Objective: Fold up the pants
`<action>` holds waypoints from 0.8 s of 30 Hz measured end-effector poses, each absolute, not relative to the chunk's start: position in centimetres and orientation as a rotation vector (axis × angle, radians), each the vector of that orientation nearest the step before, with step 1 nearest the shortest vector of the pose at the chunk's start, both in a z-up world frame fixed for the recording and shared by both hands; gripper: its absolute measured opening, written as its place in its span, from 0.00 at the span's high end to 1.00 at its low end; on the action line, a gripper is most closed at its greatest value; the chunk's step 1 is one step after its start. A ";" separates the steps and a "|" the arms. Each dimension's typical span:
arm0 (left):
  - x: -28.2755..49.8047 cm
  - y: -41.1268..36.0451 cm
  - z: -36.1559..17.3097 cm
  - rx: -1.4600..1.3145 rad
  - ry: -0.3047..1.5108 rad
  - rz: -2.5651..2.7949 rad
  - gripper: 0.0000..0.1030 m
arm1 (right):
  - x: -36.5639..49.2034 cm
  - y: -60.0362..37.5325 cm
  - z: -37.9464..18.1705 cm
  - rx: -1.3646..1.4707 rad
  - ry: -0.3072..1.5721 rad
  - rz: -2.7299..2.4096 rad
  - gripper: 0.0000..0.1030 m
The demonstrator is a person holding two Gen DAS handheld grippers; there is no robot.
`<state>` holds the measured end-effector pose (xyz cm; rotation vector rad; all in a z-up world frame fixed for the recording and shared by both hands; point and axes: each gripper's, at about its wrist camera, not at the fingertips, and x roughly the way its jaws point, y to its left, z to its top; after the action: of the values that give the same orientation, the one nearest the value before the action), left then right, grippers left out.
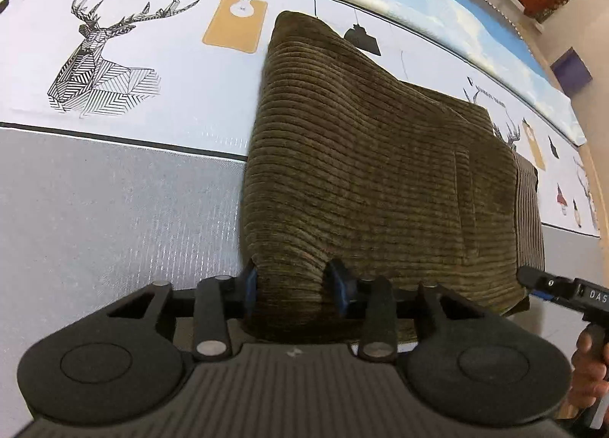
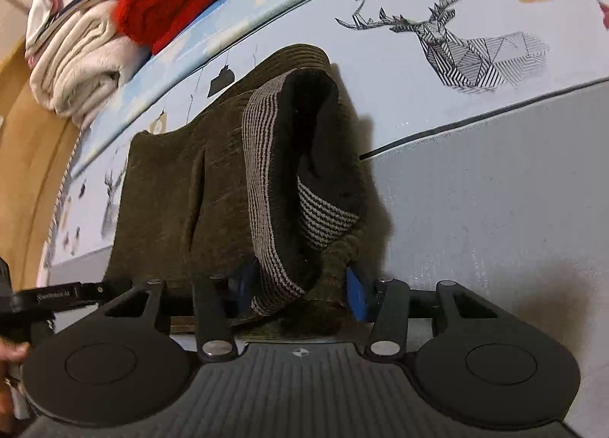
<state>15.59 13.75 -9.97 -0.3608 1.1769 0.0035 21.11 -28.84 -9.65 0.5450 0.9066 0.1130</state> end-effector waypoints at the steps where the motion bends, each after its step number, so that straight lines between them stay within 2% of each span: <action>1: 15.5 13.5 -9.6 -0.345 1.166 0.014 0.55 | 21.0 -29.0 -9.5 0.540 0.899 0.109 0.47; 3: 14.7 12.5 -7.5 -0.236 1.117 0.049 0.53 | 20.2 -29.4 -8.3 0.526 0.865 0.055 0.46; 7: 11.0 10.9 -1.9 -0.061 0.963 0.118 0.24 | 15.7 -27.5 -2.6 0.319 0.690 -0.088 0.44; 9: 8.4 9.9 0.7 -0.046 0.895 0.146 0.19 | 12.5 -25.7 0.2 0.237 0.597 -0.098 0.31; 11: 5.4 8.8 2.6 -0.040 0.831 0.156 0.17 | 8.6 -23.9 2.2 0.181 0.496 -0.095 0.14; 13: 2.9 7.5 3.9 -0.022 0.774 0.186 0.15 | 5.1 -22.6 2.9 0.142 0.427 -0.096 0.09; 15: 0.4 6.2 4.6 -0.002 0.719 0.208 0.11 | 2.4 -21.7 2.5 0.118 0.400 -0.107 0.08; 18: -2.9 4.5 5.1 0.015 0.652 0.216 0.11 | -0.6 -20.7 1.2 0.162 0.359 -0.155 0.08; 24: -8.6 3.4 4.1 -0.057 0.608 0.172 0.09 | -3.3 -18.2 1.3 0.083 0.272 -0.178 0.08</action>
<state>-8.61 3.37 4.10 -0.0574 0.6075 0.1717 -3.28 -18.24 1.31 0.0827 0.2720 -0.1778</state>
